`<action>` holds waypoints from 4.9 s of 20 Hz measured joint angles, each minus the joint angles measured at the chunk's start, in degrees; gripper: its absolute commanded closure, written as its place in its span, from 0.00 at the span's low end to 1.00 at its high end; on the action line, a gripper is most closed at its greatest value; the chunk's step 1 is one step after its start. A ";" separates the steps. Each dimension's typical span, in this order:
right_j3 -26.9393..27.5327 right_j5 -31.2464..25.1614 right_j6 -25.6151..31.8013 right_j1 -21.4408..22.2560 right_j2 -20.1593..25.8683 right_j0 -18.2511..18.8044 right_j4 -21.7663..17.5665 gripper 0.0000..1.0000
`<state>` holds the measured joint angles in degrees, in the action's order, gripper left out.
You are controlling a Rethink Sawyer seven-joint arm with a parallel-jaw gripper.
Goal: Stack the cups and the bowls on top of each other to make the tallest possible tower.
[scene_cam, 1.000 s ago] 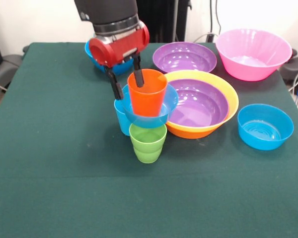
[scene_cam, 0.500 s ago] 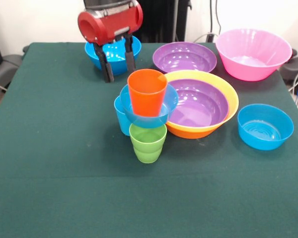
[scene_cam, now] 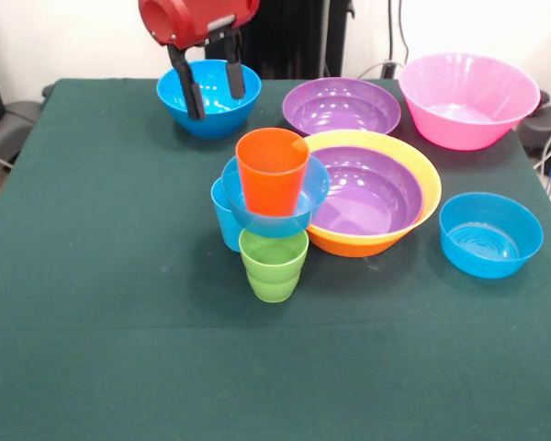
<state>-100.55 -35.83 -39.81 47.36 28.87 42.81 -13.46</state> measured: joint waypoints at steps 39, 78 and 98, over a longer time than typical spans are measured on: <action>35.59 -26.29 0.00 -18.83 0.31 2.94 -4.96 0.00; 39.07 -26.28 0.00 -20.65 0.31 2.36 -2.84 0.00; 34.18 -26.92 0.00 -14.64 -1.17 -3.47 -2.87 0.00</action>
<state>-66.37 -62.75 -39.81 32.72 27.70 39.34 -16.34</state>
